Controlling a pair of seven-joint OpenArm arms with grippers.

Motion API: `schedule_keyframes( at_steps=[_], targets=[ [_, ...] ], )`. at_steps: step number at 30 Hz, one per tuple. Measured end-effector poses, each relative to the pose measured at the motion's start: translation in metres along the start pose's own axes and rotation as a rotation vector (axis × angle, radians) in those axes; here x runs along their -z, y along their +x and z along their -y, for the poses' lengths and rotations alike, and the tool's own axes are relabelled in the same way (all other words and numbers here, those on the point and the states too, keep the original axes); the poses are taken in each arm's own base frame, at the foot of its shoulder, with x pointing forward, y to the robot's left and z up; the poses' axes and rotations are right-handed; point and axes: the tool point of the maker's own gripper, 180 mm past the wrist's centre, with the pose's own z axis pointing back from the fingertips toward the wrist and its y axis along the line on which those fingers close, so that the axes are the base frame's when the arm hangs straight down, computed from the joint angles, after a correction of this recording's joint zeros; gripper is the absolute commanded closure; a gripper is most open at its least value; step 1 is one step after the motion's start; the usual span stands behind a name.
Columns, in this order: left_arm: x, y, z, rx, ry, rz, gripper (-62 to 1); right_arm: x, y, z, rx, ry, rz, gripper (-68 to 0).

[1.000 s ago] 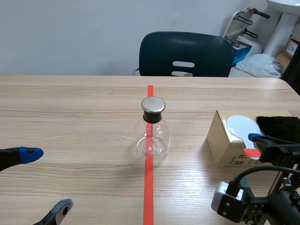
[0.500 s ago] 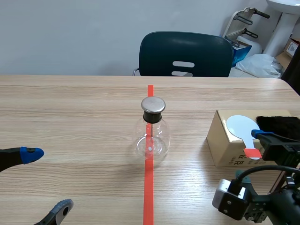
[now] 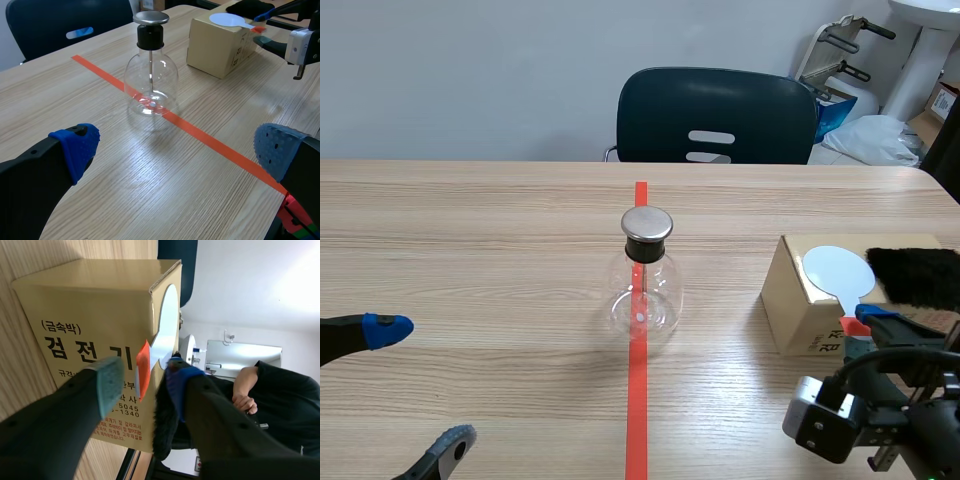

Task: Do the electroscope experiment.
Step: 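Pick up the white charging plate, then bring the plate to the electroscope and point at the metal foil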

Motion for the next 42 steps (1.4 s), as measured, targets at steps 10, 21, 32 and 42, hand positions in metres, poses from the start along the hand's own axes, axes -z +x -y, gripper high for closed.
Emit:
schedule_keyframes(
  at_steps=[10, 21, 32, 42],
  targets=[
    [0.0, 0.0, 0.0, 0.0, 0.0, 0.0, -62.3, 0.002, 0.0, 0.002, 0.005, -0.008, -0.001, -4.1],
    [0.0, 0.0, 0.0, 0.0, 0.0, 0.0, -62.3, 0.002, -0.001, 0.015, 0.001, -0.059, 0.022, -0.8],
    [0.0, 0.0, 0.0, 0.0, 0.0, 0.0, -62.3, 0.01, -0.016, 0.085, -0.013, -0.232, 0.017, -0.9],
    [0.0, -0.001, 0.0, 0.0, 0.0, -0.004, -31.8, 0.002, -0.031, 0.155, -0.077, -0.438, 0.005, -0.9]
  ],
)
